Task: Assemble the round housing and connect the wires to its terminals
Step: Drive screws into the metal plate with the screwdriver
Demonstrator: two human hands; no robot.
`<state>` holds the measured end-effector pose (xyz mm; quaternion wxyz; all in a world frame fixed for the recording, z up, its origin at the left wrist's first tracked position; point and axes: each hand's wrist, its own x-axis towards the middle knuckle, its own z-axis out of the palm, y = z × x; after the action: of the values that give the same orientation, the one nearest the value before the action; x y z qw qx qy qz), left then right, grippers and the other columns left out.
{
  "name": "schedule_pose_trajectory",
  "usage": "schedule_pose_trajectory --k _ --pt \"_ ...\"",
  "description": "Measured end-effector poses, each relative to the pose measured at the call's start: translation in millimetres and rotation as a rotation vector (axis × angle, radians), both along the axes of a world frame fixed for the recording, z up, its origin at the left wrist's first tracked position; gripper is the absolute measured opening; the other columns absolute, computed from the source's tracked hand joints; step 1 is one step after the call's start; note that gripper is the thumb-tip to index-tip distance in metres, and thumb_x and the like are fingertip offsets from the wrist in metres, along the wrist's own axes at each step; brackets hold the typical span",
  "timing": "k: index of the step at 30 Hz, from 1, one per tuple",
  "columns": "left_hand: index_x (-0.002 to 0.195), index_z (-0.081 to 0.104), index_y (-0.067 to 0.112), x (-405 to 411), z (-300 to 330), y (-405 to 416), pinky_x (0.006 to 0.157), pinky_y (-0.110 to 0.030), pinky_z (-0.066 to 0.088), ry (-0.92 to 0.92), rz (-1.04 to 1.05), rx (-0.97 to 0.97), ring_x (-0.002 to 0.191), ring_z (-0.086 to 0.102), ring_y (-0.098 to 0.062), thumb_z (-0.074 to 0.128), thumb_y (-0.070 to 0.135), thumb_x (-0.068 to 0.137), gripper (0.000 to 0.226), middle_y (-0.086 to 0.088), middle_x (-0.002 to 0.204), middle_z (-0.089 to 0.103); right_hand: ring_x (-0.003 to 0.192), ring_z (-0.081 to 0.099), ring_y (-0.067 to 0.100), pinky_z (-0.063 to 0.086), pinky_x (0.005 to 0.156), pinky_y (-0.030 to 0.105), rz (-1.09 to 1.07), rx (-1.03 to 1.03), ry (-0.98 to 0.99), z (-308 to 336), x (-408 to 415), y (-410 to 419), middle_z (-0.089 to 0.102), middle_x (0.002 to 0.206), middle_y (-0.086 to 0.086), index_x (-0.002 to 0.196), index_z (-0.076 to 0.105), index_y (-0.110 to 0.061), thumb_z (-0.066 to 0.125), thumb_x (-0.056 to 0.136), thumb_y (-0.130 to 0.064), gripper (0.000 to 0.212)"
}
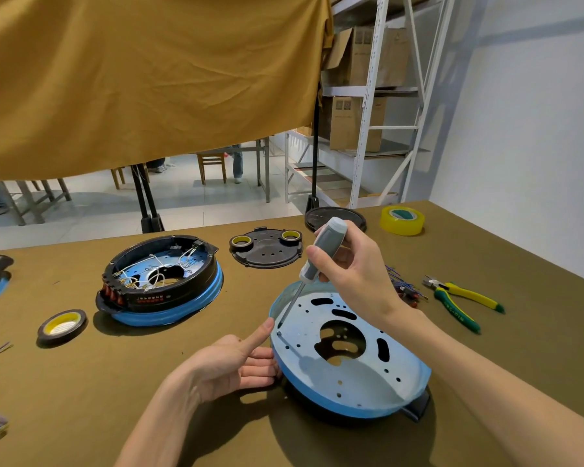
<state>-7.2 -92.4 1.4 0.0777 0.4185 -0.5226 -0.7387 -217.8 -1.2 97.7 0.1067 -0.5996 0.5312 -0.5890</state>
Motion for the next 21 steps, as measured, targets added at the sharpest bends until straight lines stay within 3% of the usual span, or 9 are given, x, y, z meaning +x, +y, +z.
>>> schedule_pose_trajectory --k 15,21 --pt "0.123 0.064 -0.003 -1 -3 -2 0.094 -0.043 0.060 -0.043 -0.003 -0.037 0.103 0.076 -0.026 0.080 0.071 0.056 0.101 -0.016 0.110 0.077 0.084 0.069 0.026 0.059 0.067 0.052 0.036 0.021 0.034 2 2 2 0.066 0.090 -0.009 0.106 0.059 -0.017 0.074 0.092 -0.032 0.025" --pt "0.122 0.066 -0.002 0 0 -2 0.089 -0.039 0.062 -0.084 -0.055 -0.038 0.103 0.076 -0.026 0.076 0.075 0.058 0.100 -0.016 0.110 0.077 0.082 0.065 0.017 0.061 0.068 0.036 0.130 0.060 0.215 20 2 0 0.061 0.096 -0.002 0.126 0.048 -0.021 0.075 0.092 -0.018 0.044"
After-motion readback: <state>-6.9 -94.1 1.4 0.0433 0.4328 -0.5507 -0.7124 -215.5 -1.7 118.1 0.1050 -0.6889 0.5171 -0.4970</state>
